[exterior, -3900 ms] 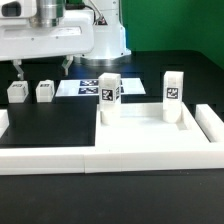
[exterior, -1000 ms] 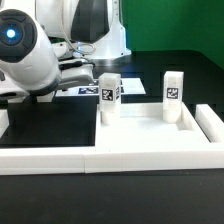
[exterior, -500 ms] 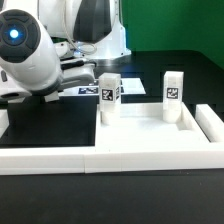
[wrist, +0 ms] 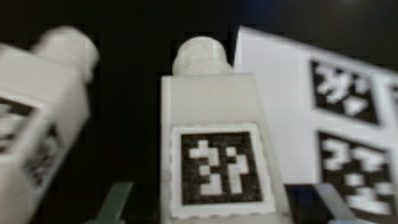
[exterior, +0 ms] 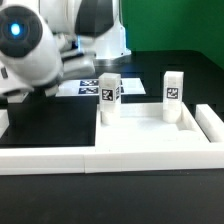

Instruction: Assemble square table

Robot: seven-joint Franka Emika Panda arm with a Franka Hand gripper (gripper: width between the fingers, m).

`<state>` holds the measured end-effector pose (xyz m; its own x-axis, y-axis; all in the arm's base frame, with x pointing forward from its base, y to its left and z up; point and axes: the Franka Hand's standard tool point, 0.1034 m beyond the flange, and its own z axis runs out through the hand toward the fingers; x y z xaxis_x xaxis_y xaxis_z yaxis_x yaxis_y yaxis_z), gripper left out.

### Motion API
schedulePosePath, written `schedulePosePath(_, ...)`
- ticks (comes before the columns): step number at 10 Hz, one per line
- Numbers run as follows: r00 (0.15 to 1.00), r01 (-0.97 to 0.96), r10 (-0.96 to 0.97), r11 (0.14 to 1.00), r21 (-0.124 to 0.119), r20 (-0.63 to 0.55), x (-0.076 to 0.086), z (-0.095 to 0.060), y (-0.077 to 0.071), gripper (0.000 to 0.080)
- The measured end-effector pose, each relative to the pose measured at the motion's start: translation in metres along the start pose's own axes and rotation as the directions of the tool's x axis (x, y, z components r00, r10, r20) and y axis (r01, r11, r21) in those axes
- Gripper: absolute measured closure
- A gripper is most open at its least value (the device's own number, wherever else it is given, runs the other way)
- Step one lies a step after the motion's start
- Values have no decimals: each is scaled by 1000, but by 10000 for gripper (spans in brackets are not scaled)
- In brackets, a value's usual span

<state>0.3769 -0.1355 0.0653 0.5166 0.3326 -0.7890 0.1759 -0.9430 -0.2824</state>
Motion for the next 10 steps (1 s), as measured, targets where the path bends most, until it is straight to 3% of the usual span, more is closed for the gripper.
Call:
schedulePosePath(2,999,20,-21,1000,-19,-42,-20,-31,-9,508)
schedulePosePath(4,998,26,-27,999,-20,-61,-15,-29,-9,508)
schedulePosePath(6,986,26,-32,999,-43,-163,-14,-38,-6,507)
schedulePosePath(7,977,29,-41,998,-58,-209,-16,-59,-12,507)
schedulePosePath(9,938,37,-85,988,-148,-337,-20,-133,-24,507)
schedulePosePath(10,912,43,-113,983,-180,-394,-24,-154,-24,507)
